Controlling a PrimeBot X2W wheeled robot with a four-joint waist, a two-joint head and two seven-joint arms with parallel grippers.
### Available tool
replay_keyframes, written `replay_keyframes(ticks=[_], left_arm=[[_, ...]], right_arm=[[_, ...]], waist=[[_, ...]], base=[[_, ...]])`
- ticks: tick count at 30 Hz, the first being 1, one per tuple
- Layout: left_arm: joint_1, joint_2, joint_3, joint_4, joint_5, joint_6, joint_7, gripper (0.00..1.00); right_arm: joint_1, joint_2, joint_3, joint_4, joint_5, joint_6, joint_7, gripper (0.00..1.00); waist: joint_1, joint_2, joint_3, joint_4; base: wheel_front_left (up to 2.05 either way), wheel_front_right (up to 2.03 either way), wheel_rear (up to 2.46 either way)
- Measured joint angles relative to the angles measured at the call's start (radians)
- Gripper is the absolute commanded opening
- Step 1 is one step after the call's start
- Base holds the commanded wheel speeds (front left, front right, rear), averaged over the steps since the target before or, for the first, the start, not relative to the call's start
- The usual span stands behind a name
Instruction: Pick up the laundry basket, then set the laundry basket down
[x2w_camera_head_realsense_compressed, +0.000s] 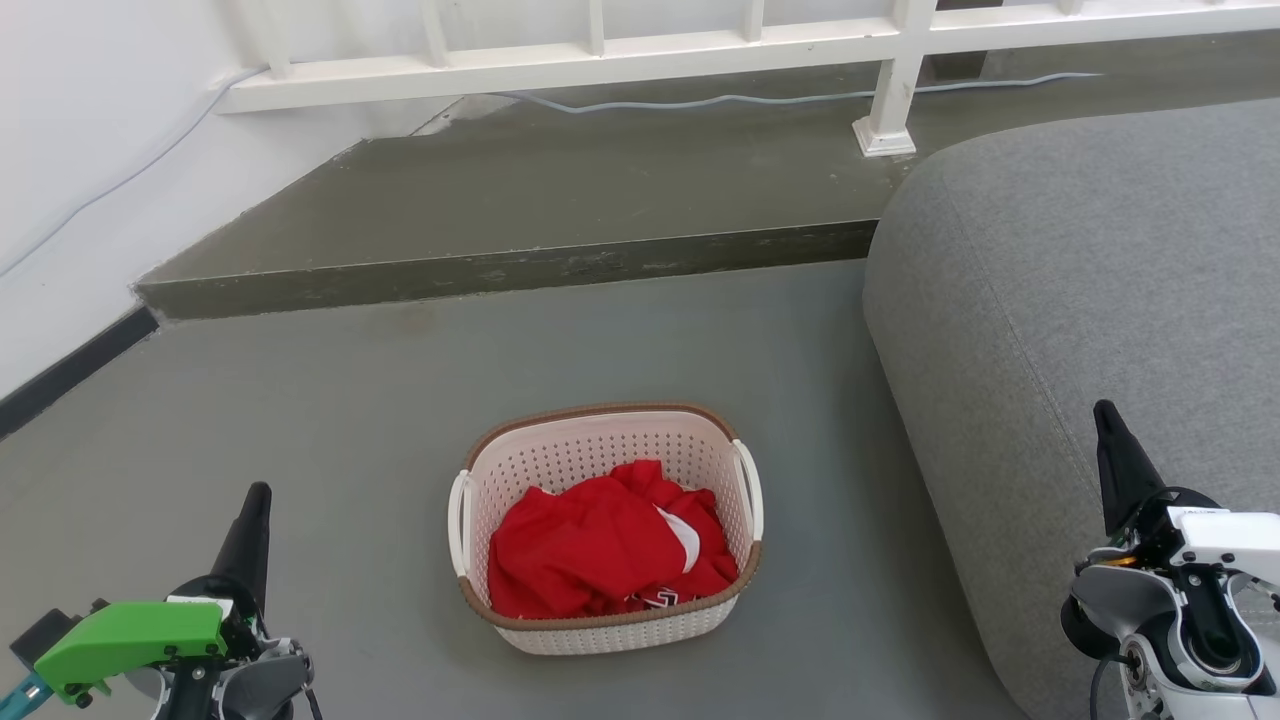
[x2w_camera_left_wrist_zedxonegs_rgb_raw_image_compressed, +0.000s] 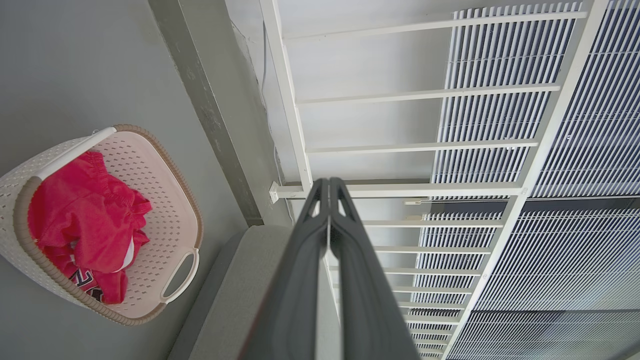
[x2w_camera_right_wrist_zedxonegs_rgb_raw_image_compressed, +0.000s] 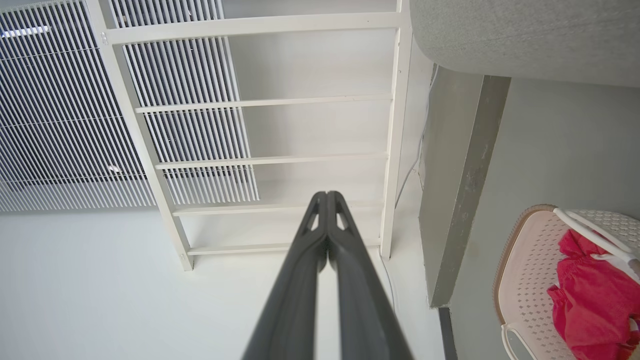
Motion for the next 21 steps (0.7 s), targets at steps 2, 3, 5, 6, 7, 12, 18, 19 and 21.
replay_keyframes(ticks=[2,3,5,6,7,12,18,19,21], left_arm=[[0.0,0.0,0.0,0.0,0.0,0.0,0.0,0.0],[0.0,0.0,0.0,0.0,0.0,0.0,0.0,0.0],[0.0,0.0,0.0,0.0,0.0,0.0,0.0,0.0],[0.0,0.0,0.0,0.0,0.0,0.0,0.0,0.0],[0.0,0.0,0.0,0.0,0.0,0.0,0.0,0.0],[0.0,0.0,0.0,0.0,0.0,0.0,0.0,0.0],[0.0,0.0,0.0,0.0,0.0,0.0,0.0,0.0],[0.0,0.0,0.0,0.0,0.0,0.0,0.0,0.0],[0.0,0.0,-0.001,0.0,0.0,0.0,0.0,0.0]], right_arm=[[0.0,0.0,0.0,0.0,0.0,0.0,0.0,0.0],[0.0,0.0,0.0,0.0,0.0,0.0,0.0,0.0],[0.0,0.0,-0.001,0.001,0.0,0.0,0.0,0.0],[0.0,0.0,-0.001,0.001,0.0,0.0,0.0,0.0],[0.0,0.0,-0.001,0.001,0.0,0.0,0.002,0.0],[0.0,0.0,-0.001,0.001,0.0,0.0,0.003,0.0],[0.0,0.0,-0.002,0.002,0.0,0.0,0.003,0.0],[0.0,0.0,-0.002,0.002,0.0,0.0,0.003,0.0],[0.0,0.0,-0.002,0.002,0.0,0.0,0.003,0.0]], waist=[[0.0,0.0,0.0,0.0],[0.0,0.0,0.0,0.0],[0.0,0.0,0.0,0.0],[0.0,0.0,0.0,0.0],[0.0,0.0,0.0,0.0],[0.0,0.0,0.0,0.0],[0.0,0.0,0.0,0.0],[0.0,0.0,0.0,0.0],[0.0,0.0,0.0,0.0]], base=[[0.0,0.0,0.0],[0.0,0.0,0.0],[0.0,0.0,0.0],[0.0,0.0,0.0],[0.0,0.0,0.0],[0.0,0.0,0.0],[0.0,0.0,0.0],[0.0,0.0,0.0],[0.0,0.0,0.0]])
